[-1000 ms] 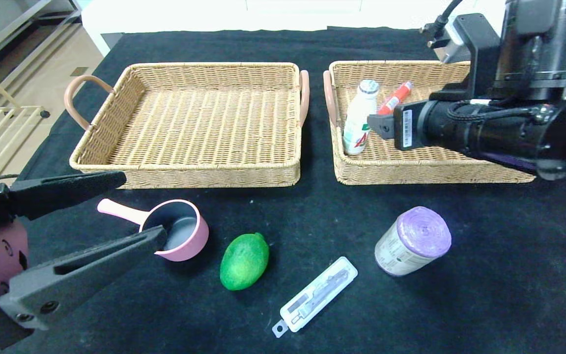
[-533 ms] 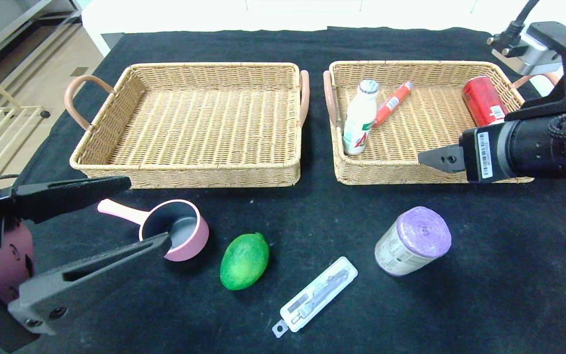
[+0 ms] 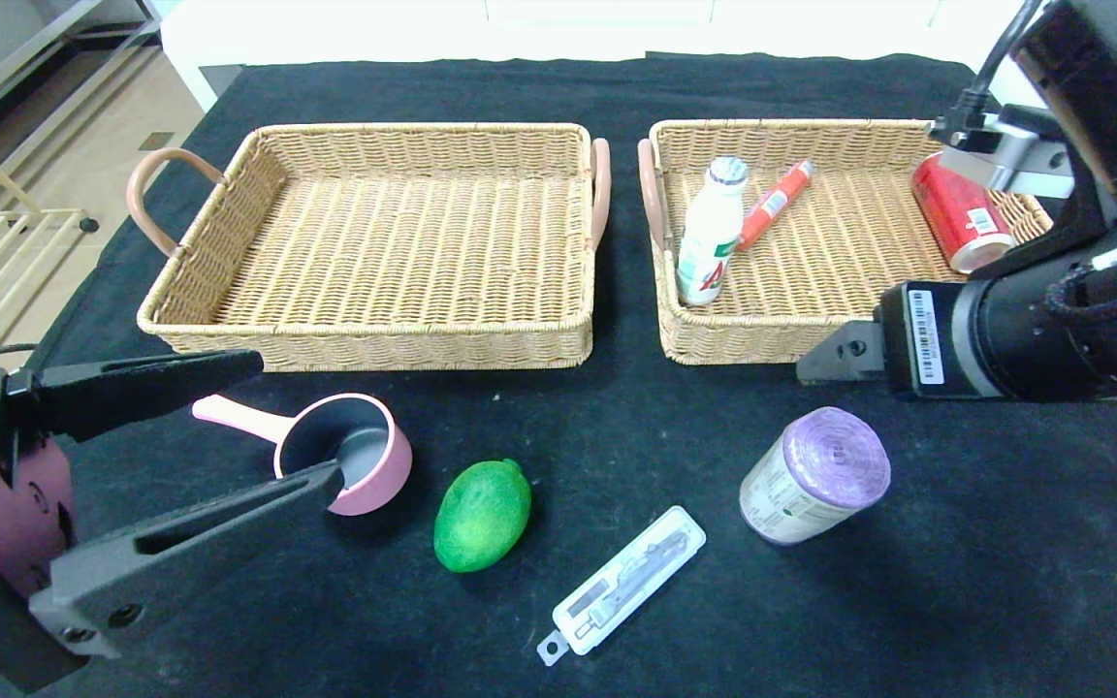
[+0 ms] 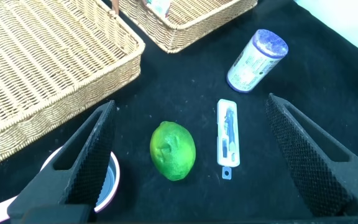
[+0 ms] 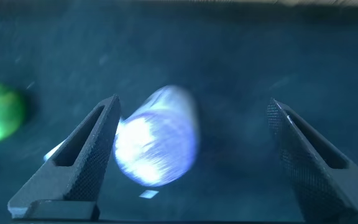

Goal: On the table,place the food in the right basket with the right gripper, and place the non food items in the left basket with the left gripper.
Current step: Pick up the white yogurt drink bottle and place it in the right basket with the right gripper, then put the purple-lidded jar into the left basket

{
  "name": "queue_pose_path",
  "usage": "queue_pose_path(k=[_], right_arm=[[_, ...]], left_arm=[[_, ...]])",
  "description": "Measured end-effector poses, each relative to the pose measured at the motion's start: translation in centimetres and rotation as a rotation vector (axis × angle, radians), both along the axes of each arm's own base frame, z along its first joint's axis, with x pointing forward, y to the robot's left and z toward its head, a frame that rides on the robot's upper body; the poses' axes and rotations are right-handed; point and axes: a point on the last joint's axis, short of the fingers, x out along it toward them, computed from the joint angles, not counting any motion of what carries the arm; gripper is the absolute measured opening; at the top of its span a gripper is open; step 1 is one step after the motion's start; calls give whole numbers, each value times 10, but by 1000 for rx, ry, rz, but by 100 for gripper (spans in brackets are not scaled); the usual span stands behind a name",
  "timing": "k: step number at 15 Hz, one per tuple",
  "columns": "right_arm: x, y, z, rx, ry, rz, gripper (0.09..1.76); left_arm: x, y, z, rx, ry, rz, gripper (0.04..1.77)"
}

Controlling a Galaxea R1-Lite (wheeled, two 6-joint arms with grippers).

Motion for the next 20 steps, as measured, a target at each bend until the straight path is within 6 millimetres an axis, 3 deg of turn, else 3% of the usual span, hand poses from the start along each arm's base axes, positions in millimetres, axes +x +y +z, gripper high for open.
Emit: queue_pose_path(k=[4, 20], right_arm=[[7, 14, -8, 17, 55, 20, 170], [40, 35, -55, -36, 228, -22, 170]], left_arm=[[0, 0, 0, 2, 0, 0, 172], [1, 0, 0, 1, 1, 0, 172]])
